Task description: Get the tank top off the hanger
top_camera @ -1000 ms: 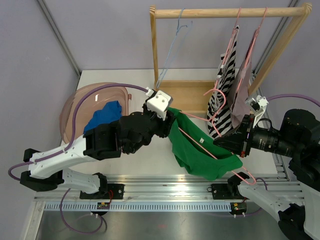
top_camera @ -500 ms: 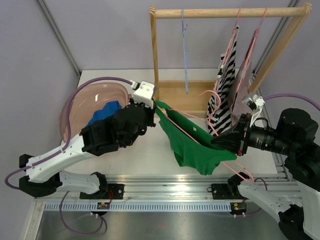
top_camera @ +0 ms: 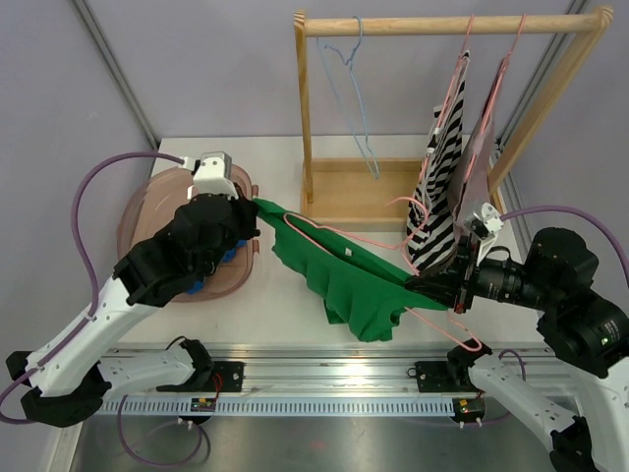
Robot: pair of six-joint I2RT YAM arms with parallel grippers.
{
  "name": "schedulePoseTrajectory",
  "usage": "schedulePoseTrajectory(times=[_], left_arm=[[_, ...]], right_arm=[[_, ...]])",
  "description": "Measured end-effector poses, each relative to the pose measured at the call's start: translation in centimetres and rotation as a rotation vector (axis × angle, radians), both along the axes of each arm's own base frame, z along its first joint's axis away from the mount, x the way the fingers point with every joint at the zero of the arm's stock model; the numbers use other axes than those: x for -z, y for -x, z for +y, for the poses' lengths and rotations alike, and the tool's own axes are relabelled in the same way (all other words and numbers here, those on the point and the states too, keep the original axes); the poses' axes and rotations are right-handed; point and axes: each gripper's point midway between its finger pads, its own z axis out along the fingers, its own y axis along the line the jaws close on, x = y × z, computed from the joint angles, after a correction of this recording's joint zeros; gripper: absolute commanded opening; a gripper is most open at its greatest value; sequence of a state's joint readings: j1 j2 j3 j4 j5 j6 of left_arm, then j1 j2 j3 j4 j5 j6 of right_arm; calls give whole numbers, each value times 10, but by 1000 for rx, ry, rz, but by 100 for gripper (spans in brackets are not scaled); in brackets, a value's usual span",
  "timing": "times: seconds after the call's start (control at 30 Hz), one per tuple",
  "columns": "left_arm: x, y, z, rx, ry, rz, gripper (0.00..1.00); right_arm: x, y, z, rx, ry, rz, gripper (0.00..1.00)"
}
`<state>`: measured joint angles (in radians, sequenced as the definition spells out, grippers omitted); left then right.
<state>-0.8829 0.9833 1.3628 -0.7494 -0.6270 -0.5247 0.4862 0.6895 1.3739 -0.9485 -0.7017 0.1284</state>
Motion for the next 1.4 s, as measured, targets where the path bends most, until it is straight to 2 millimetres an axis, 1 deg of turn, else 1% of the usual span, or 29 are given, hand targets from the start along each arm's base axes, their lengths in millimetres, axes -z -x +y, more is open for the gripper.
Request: schedulePoseTrajectory(times=[0.13, 0.2, 0.27, 0.33, 0.43, 0.5, 0.57, 0.6, 0.67, 0.7, 0.77, 0.8, 0.9, 0.93, 1.0, 1.03, 1.07, 1.1, 1.17, 1.2, 1.23, 1.27, 1.4], left_arm=[[18, 8, -13, 87, 3, 47, 0], [25, 13, -21, 142, 17, 66, 0], [32, 22, -32, 222, 43, 76, 0], [37, 35, -48, 347, 90, 68, 0], [50, 61, -75, 553, 142, 68, 0], [60, 82, -95, 699, 162, 73, 0], [71, 109, -118, 856, 168, 73, 0], [78, 123, -126, 922, 164, 80, 0], [89, 143, -135, 1004, 142, 91, 0], [93, 149, -137, 1025, 130, 96, 0], [98, 146, -137, 993, 107, 101, 0], [103, 136, -132, 928, 83, 104, 0], [117, 109, -116, 751, -3, 134, 1], [123, 102, -109, 696, -35, 149, 5], [130, 92, -96, 608, -101, 173, 28], [133, 88, -90, 574, -125, 182, 39], [134, 86, -84, 542, -144, 190, 59], [134, 83, -78, 518, -162, 191, 65], [133, 81, -70, 478, -176, 196, 78], [132, 80, -65, 463, -184, 194, 89], [131, 80, -60, 450, -195, 192, 93], [129, 80, -55, 437, -198, 190, 99], [121, 80, -34, 393, -214, 170, 99]], right_arm=[[0, -2, 4, -17, -54, -75, 0], [-4, -5, 6, -9, -90, -118, 0], [-12, -10, 5, 20, -141, -173, 0], [-24, -20, 3, 80, -203, -227, 0], [-43, -38, 2, 157, -324, -320, 0], [-52, -50, 2, 199, -416, -371, 0], [-62, -63, 2, 233, -513, -428, 0], [-64, -70, 2, 248, -552, -446, 0], [-68, -84, 3, 279, -634, -477, 0], [-68, -87, 2, 287, -643, -479, 0], [-71, -100, 2, 331, -648, -446, 0], [-72, -109, 2, 364, -619, -406, 0], [-98, -121, -2, 431, -578, -363, 0], [-104, -125, -3, 452, -560, -349, 0], [-110, -131, -5, 484, -521, -325, 0], [-109, -133, -6, 497, -495, -308, 0], [-108, -137, -7, 514, -471, -292, 0], [-107, -141, -6, 525, -452, -281, 0], [-100, -156, -3, 555, -393, -242, 0], [-94, -164, -1, 568, -361, -223, 0], [-88, -173, 2, 580, -325, -201, 0], [-83, -181, 4, 593, -296, -185, 0], [-60, -215, 15, 629, -182, -112, 0]])
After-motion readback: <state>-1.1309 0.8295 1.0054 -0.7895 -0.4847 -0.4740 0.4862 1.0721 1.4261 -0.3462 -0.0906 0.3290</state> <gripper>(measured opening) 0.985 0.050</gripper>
